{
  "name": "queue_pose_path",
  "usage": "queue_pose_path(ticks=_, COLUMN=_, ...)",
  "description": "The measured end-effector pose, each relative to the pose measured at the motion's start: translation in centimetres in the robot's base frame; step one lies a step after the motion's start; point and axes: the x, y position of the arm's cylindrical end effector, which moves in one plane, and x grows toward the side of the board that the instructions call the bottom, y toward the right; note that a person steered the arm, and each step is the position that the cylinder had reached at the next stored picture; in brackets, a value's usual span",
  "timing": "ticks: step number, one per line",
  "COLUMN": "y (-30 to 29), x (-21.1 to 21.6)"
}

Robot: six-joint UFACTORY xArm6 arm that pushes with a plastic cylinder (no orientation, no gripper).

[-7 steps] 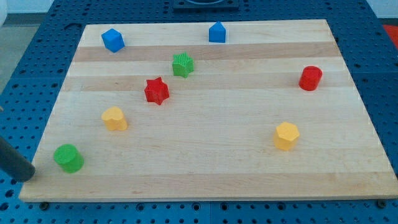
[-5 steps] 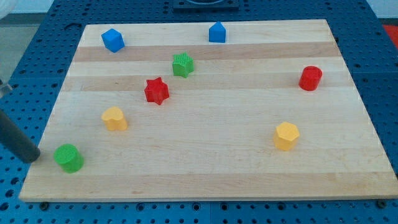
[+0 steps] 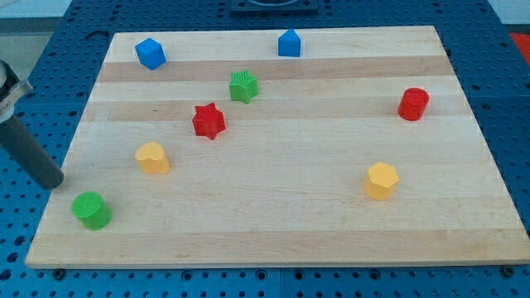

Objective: Point your arm towards center left

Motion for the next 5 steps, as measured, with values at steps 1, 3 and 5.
queue_pose_path(ticks=1, y=0.0, x=-4.6)
queue_pose_path(ticks=3, y=0.0, x=-10.5)
queue_pose_path(ticks=5, y=2.6, x=-21.4)
